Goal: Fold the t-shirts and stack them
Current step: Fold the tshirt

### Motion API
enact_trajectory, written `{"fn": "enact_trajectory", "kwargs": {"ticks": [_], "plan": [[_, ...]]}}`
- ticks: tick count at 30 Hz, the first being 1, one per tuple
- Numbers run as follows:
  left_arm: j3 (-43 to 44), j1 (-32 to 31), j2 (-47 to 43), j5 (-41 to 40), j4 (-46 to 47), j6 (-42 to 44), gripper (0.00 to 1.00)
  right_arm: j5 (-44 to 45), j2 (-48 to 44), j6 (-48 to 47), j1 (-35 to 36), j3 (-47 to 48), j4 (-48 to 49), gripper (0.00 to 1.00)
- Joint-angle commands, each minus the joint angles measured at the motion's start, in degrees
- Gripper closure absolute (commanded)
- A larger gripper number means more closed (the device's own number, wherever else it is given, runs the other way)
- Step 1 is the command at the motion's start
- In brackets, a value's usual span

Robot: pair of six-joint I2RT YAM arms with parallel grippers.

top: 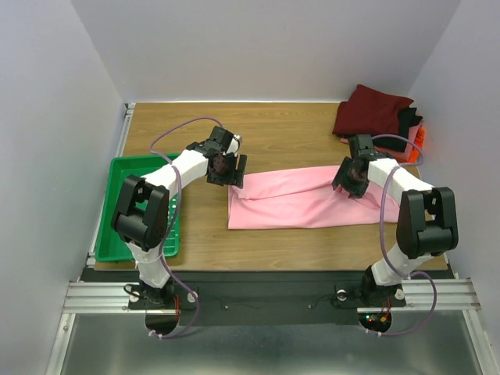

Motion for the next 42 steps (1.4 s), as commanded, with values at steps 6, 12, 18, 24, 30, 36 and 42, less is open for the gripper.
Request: {"fn": "enact_trajectory", "kwargs": {"ticks": [6, 12, 18, 24, 30, 36, 42], "plan": [[0.0, -0.3, -3.7, 0.4, -0.1, -0.8, 0.21, 4.2, 2.2, 1.9, -0.2, 0.1, 7.3, 0.42], [0.3, -0.4, -3.3, 0.2, -0.5, -0.7, 0.21, 4.6, -0.7, 1.9, -0.2, -0.8, 7.6, 0.44], [0.9, -0.4, -2.1, 0.6, -0.7, -0.4, 0.21, 6.2, -4.4, 1.7, -0.3, -3.5, 7.4, 0.52], [1.2, -0.4, -1.2, 1.3, -0.9, 0.3, 0.21, 6.8, -3.2, 2.0, -0.4, -3.8, 7.3, 0.6], [1.9, -0.4, -1.1, 1.1, -1.0, 0.4, 0.21, 7.6, 0.0, 1.3, -0.4, -2.1, 7.5, 0.61], [1.9, -0.4, -1.2, 0.9, -1.3, 0.4, 0.21, 8.2, 2.8, 0.4, -0.6, -0.4, 9.2, 0.61], [2.6, -0.4, -1.3, 0.6, -1.9, 0.2, 0.21, 8.1, 4.2, 0.3, -0.6, 1.8, 10.0, 0.61]]}}
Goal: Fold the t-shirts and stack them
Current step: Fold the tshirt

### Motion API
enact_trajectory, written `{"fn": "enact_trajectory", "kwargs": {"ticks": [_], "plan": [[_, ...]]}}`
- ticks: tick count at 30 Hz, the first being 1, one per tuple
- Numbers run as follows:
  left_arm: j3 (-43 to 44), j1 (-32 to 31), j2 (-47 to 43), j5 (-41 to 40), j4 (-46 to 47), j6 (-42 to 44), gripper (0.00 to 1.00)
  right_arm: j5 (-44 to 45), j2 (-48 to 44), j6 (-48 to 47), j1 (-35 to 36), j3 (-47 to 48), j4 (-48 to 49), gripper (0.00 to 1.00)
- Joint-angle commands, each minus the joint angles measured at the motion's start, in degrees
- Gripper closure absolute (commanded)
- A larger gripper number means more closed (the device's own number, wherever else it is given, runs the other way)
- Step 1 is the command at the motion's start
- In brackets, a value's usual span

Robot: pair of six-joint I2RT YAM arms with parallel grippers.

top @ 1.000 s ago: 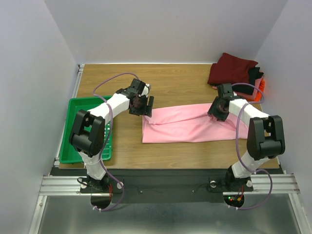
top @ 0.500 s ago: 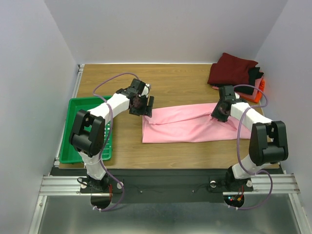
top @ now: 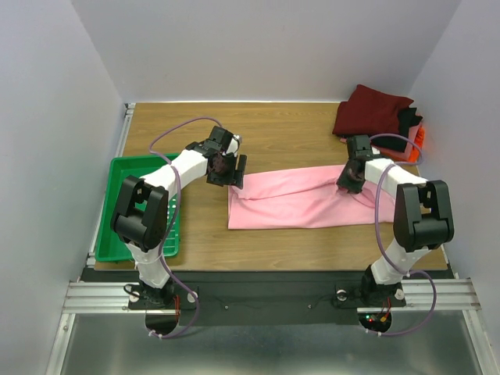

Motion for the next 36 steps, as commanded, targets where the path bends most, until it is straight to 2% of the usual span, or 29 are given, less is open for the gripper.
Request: {"fn": "enact_trajectory", "kwargs": {"ticks": [1, 7, 14, 22, 26, 30, 36], "plan": [[2.6, -0.4, -0.6, -0.1, -1.2, 0.5, 0.21, 1.9, 0.1, -0.6, -0.3, 3.4, 3.1, 0.61], [3.1, -0.4, -0.3, -0.3, -1.4, 0.4, 0.21, 2.2, 0.8, -1.5, -1.1, 3.6, 3.6, 0.62], [3.0, -0.4, -1.3, -1.0, -1.6, 0.3, 0.21, 1.2, 0.9, -1.9, -1.2, 4.1, 3.8, 0.72], [2.7, -0.5, -2.5, -0.1, -2.1, 1.1, 0.21, -3.5, -2.3, -3.7, -1.1, 1.9, 1.7, 0.99], [3.2, -0.6, -2.4, 0.9, -3.0, 1.1, 0.23, -5.3, -3.3, -4.9, -1.1, 1.3, -1.5, 1.0], [2.4, -0.7, -2.3, 1.8, -4.0, 0.0, 0.31, -4.8, -5.2, -5.4, -1.1, 0.2, -3.3, 1.0], [1.1, -1.4, -2.0, 4.2, -4.3, -1.1, 0.35, -5.7, -4.8, -5.2, -1.1, 0.2, -3.9, 1.0]]}}
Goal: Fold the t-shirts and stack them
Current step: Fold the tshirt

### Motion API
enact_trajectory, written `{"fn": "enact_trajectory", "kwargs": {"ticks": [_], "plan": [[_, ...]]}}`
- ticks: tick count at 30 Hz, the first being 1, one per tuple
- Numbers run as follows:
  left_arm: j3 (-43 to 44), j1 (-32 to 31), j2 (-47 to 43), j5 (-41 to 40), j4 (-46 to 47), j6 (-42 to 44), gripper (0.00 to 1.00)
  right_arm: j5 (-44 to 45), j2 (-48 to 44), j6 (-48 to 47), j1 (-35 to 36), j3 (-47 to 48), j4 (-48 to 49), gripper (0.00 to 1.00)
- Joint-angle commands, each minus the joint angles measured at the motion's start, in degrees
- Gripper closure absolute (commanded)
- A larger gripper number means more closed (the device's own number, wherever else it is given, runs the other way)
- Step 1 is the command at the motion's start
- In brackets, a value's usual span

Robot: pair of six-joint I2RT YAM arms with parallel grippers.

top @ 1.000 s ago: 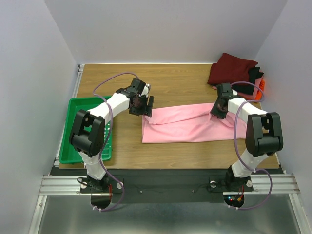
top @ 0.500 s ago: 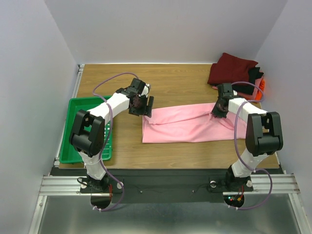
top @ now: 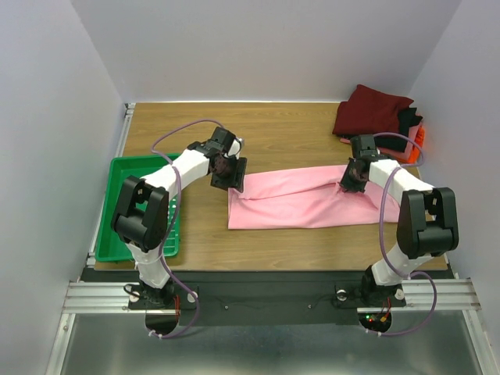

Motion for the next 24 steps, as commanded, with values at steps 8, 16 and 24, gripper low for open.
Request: {"fn": "enact_trajectory", "kwargs": {"ticks": [8, 16, 24], "plan": [[2.4, -2.0, 1.9, 3.5, -2.5, 0.1, 0.35, -0.9, -1.5, -0.1, -0.3, -0.1, -1.2, 1.0], [2.6, -2.2, 3.8, 4.1, -2.8, 0.4, 0.5, -0.8, -2.2, 0.2, -0.3, -1.3, -1.3, 1.0], [2.8, -2.2, 3.8, 2.8, -3.0, 0.0, 0.67, -0.7, -3.6, -0.8, -0.2, -2.0, -1.9, 1.0]]}}
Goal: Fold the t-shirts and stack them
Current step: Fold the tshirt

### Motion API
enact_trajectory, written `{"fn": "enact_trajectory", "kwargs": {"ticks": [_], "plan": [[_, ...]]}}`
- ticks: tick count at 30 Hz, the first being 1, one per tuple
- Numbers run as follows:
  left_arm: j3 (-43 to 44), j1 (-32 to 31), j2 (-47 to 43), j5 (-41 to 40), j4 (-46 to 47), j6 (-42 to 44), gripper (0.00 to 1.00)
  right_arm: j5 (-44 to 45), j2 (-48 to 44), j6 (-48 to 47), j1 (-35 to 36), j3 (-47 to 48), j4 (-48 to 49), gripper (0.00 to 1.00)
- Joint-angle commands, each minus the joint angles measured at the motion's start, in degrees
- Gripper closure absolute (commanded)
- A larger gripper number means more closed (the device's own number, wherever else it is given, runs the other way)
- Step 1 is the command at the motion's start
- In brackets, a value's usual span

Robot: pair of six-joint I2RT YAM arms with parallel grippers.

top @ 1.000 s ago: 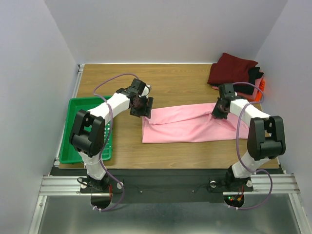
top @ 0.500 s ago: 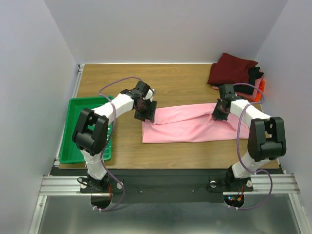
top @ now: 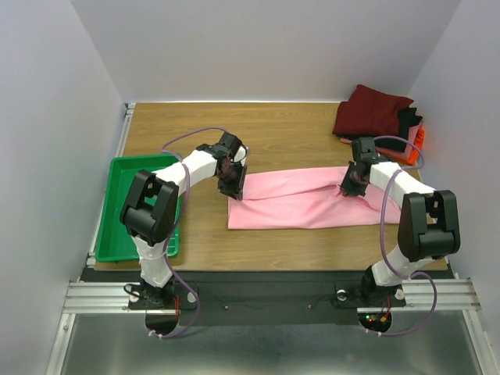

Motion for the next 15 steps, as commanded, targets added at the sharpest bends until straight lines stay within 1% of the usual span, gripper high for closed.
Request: {"fn": "enact_trajectory", "kwargs": {"ticks": [1, 4, 5, 11, 13, 15], "plan": [[2.1, -0.3, -0.7, -0.5, -1.3, 0.2, 0.69, 0.0, -2.6, -0.8, -0.3, -0.5, -0.7, 1.0], [1.8, -0.3, -1.1, -0.6, -1.2, 0.1, 0.89, 0.1, -3.0, -1.0, -0.3, -0.4, -1.6, 1.0], [1.7, -0.3, -1.4, -0.5, -1.4, 0.1, 0.93, 0.1, -3.5, -1.1, -0.3, -0.4, -1.9, 1.0], [1.3, -0.3, -3.2, -1.7, -2.8, 0.1, 0.95, 1.6, -6.1, -3.5, -0.3, 1.2, -6.8, 1.0], [1.4, -0.2, -3.9, -2.7, -3.4, 0.4, 1.0, 2.2, -6.8, -4.2, -0.3, 1.7, -9.6, 1.0], [1.6, -0.2, -4.9, -4.8, -4.4, 1.1, 1.0, 2.8, -7.9, -5.3, -0.3, 1.8, -11.9, 1.0]]}}
